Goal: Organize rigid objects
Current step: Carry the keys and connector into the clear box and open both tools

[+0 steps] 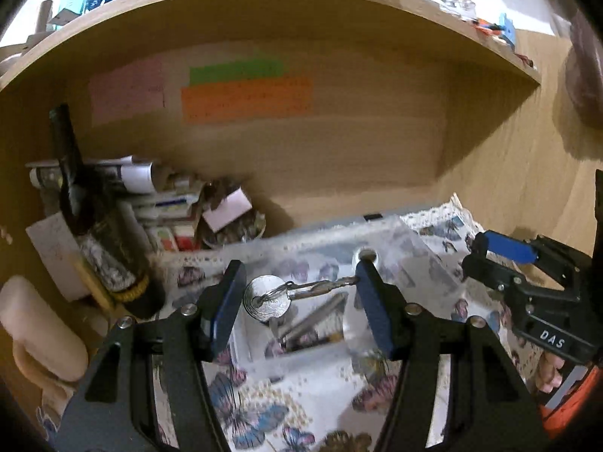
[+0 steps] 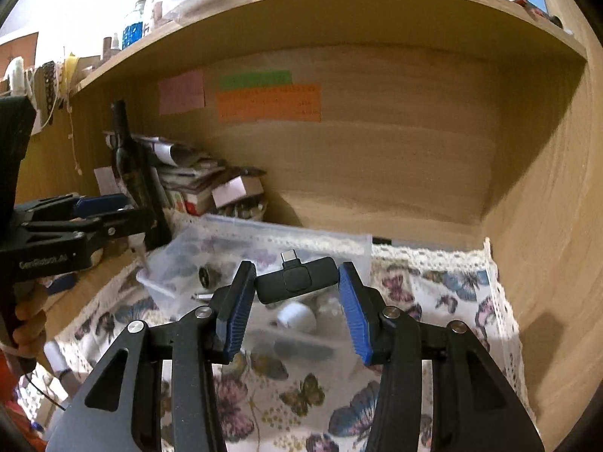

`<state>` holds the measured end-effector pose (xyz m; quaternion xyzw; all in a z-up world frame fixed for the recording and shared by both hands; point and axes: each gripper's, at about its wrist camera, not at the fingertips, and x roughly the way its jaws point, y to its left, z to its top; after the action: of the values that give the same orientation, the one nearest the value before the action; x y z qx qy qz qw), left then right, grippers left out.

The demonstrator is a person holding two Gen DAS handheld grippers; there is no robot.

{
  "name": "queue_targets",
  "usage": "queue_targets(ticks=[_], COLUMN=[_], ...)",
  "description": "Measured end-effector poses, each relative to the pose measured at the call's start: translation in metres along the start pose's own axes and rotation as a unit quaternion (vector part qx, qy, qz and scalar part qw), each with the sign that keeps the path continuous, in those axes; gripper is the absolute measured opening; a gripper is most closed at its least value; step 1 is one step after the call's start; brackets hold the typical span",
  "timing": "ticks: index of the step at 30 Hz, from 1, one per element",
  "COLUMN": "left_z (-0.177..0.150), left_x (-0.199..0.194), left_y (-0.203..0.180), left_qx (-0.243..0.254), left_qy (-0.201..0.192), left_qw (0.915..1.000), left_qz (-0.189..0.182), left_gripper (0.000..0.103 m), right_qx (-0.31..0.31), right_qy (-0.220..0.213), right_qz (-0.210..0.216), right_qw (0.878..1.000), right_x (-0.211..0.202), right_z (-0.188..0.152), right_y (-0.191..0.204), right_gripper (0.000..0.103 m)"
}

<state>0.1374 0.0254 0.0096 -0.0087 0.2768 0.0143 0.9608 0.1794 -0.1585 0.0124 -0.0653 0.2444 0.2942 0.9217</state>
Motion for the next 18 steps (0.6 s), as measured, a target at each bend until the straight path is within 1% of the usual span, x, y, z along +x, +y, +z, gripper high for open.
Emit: queue_targets(ticks=[3, 6, 11, 15, 18], left_z=[0.005, 0.004, -0.014, -0.027, -0.034], left_x=[0.014, 0.037, 0.078, 0.095, 0.105], left_y=[0.005, 0.008, 0.011, 0.015, 0.017], left_qx=[-0.003, -0.007, -0.01, -0.016, -0.02], left_qy=[0.003, 0.021, 0.07, 0.093, 0.11], left_qw=[1.0, 0.9996, 0.9972, 0.9952, 0.993], left_qz=[-0.006, -0.016, -0.023, -0.028, -0.035], left_gripper=[0.06, 0.06, 0.06, 0.06, 0.06], right_qx=[0.002, 0.005, 0.006, 0.003, -0.002], right_qy=[0.007, 0.029, 0.078, 0.116, 0.131], right_qz=[0.003, 0.009, 0.024, 0.03, 0.027], right_qw=[1.0, 1.0, 0.997, 0.993, 0.991], right_x=[0.013, 0.037, 0.077, 0.102, 0.111], right_z=[0.005, 0.005, -0.003, -0.012, -0.019], right_y=[-0.001, 0.001, 0.008, 0.014, 0.017], right_gripper=[0.042, 0.042, 0.042, 0.042, 0.042])
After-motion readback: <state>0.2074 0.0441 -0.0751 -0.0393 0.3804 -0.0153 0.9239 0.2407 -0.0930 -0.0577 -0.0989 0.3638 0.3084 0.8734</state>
